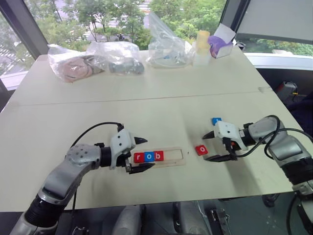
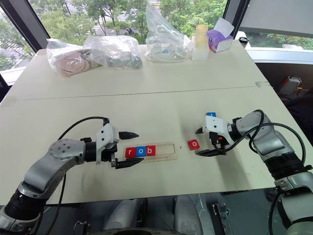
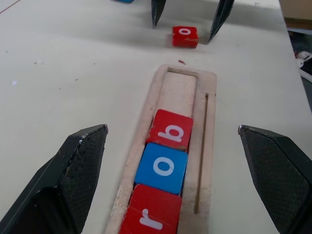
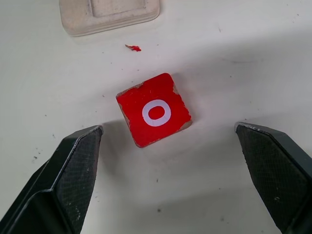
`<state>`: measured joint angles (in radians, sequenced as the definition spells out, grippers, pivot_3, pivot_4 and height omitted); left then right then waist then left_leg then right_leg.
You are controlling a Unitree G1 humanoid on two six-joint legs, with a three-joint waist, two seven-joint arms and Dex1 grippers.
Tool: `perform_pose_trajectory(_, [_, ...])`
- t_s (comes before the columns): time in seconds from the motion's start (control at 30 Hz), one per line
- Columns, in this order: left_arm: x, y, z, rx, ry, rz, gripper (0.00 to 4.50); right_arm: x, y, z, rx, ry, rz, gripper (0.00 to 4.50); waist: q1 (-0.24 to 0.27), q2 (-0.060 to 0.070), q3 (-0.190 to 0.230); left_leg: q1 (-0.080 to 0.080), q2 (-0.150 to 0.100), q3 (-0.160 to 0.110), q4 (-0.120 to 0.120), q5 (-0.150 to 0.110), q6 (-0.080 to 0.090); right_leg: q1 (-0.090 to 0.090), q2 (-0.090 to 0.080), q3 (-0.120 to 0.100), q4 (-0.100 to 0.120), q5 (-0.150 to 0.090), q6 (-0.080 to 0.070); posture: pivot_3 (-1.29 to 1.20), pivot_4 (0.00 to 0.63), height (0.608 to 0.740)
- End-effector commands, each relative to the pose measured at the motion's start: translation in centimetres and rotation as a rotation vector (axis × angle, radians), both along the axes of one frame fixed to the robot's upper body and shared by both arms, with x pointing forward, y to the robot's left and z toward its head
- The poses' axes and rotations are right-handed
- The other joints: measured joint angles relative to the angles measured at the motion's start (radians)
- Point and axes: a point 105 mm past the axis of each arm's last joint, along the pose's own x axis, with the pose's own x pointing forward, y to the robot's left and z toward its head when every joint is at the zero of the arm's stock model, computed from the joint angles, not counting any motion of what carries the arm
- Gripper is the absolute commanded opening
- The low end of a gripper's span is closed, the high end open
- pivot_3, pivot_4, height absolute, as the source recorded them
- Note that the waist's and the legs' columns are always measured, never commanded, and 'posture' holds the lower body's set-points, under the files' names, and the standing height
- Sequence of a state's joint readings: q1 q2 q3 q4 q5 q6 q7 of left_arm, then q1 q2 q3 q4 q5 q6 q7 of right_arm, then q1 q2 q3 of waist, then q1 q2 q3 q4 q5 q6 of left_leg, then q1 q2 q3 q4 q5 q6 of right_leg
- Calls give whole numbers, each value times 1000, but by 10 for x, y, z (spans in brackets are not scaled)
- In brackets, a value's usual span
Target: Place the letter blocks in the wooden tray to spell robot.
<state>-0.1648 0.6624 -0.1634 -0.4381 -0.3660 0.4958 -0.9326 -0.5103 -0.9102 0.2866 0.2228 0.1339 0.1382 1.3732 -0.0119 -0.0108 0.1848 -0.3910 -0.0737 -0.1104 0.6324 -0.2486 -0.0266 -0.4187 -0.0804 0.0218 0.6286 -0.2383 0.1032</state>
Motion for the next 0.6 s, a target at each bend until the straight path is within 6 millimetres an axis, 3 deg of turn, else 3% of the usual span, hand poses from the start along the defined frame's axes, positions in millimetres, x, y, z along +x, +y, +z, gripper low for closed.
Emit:
perform_pose_trajectory(0.03, [-2, 0, 10, -11, -34, -7, 4500, -1, 5, -3, 14, 1, 22, 4485, -2, 0, 0, 0, 0, 0, 0, 0, 0, 0, 0, 0, 0, 0, 0, 0, 150, 740])
perform_pose_trajectory(0.1, [-2, -1, 10, -13, -34, -7, 4500, -2, 10, -3, 32, -15, 38, 4485, -3, 0, 0, 0, 0, 0, 0, 0, 0, 0, 0, 0, 0, 0, 0, 0, 150, 740])
perform_pose_trajectory(0.17, [-2, -1, 11, -14, -35, -8, 4500, -3, 14, -4, 36, -24, 51, 3955, -2, 0, 0, 0, 0, 0, 0, 0, 0, 0, 0, 0, 0, 0, 0, 0, 150, 740])
perform_pose_trajectory(0.27, [-1, -2, 12, -17, -35, -7, 4500, -5, 19, -5, 42, -36, 67, 2706, 0, 0, 0, 0, 0, 0, 0, 0, 0, 0, 0, 0, 0, 0, 0, 0, 150, 740])
perform_pose_trajectory(0.37, [-1, -2, 13, -17, -35, -6, 4500, -7, 21, -7, 28, -51, 79, 1133, -1, 0, 0, 0, 0, 0, 0, 0, 0, 0, 0, 0, 0, 0, 0, 0, 150, 740])
perform_pose_trajectory(0.47, [-1, -2, 13, -18, -36, -3, 4500, -7, 23, -5, 26, -81, 85, 1145, -1, 0, 0, 0, 0, 0, 0, 0, 0, 0, 0, 0, 0, 0, 0, 0, 150, 740])
perform_pose_trajectory(0.6, [-1, -1, 12, -17, -34, 0, 4500, -8, 40, 14, 90, -95, 58, 1145, -2, 0, 0, 0, 0, 0, 0, 0, 0, 0, 0, 1, 1, 0, 0, 0, 150, 740])
